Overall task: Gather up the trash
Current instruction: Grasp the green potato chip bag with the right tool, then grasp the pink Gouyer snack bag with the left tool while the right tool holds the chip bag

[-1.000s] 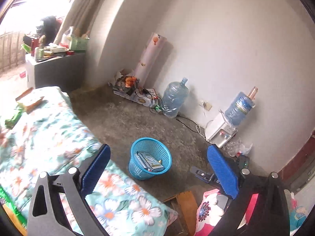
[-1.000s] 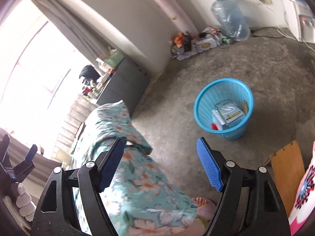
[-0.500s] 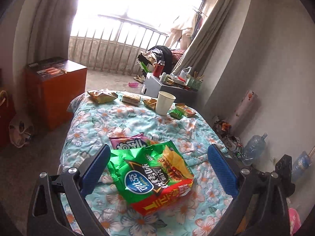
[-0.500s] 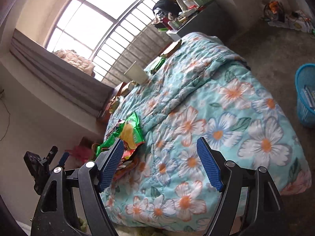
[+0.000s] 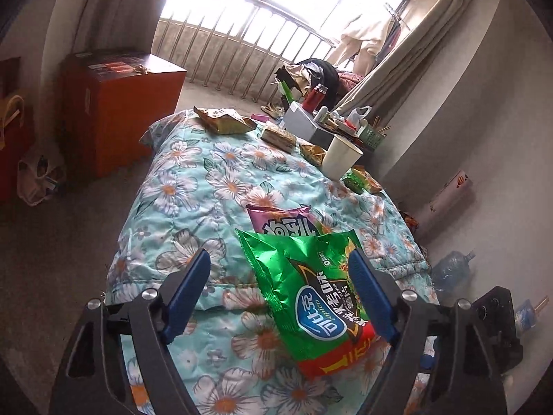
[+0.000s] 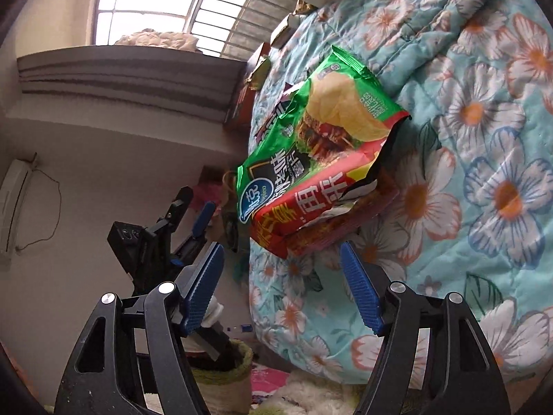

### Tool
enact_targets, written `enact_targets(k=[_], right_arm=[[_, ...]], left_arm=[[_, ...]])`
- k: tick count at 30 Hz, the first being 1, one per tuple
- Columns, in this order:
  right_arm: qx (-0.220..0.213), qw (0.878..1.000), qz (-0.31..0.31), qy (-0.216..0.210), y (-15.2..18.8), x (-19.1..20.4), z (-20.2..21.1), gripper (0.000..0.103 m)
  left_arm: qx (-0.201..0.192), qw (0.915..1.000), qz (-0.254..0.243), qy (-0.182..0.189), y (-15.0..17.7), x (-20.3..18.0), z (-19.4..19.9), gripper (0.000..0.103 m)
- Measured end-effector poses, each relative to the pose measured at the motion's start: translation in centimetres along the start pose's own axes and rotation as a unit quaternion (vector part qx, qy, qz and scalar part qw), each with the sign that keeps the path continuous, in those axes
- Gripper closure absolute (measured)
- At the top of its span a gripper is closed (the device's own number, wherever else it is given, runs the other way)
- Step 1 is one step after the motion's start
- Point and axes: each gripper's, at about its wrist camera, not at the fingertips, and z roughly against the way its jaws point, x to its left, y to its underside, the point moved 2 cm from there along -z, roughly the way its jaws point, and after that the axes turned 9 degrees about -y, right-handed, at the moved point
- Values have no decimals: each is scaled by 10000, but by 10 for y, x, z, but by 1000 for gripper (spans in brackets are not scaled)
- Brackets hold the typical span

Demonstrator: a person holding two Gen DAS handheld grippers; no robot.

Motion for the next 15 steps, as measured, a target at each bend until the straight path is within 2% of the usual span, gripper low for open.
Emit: enact_targets(k=[2, 4, 5, 8, 12, 15], right_arm=[[75, 9993, -293, -240, 0, -4, -9, 39], [109, 9972, -576, -468, 0, -10, -16, 40], [143, 9959, -704, -552, -2, -13, -22, 41], [250, 9909, -1050, -798, -10, -23, -36, 43], [167, 9895, -1180, -813, -15, -30, -34, 45], [67, 9890, -1244, -799, -18, -34, -31, 46]], left_arm=[[151, 9997, -54, -190, -5, 1, -19, 28], [284, 9988, -120, -379, -7, 2, -36, 38], [358, 9985, -108, -391, -7, 2, -43, 40], [559, 9981, -15, -244, -3, 1, -52, 57], [650, 9978, -153, 5, 9, -12, -43, 72], [730, 9970, -209, 159, 21, -22, -33, 76]])
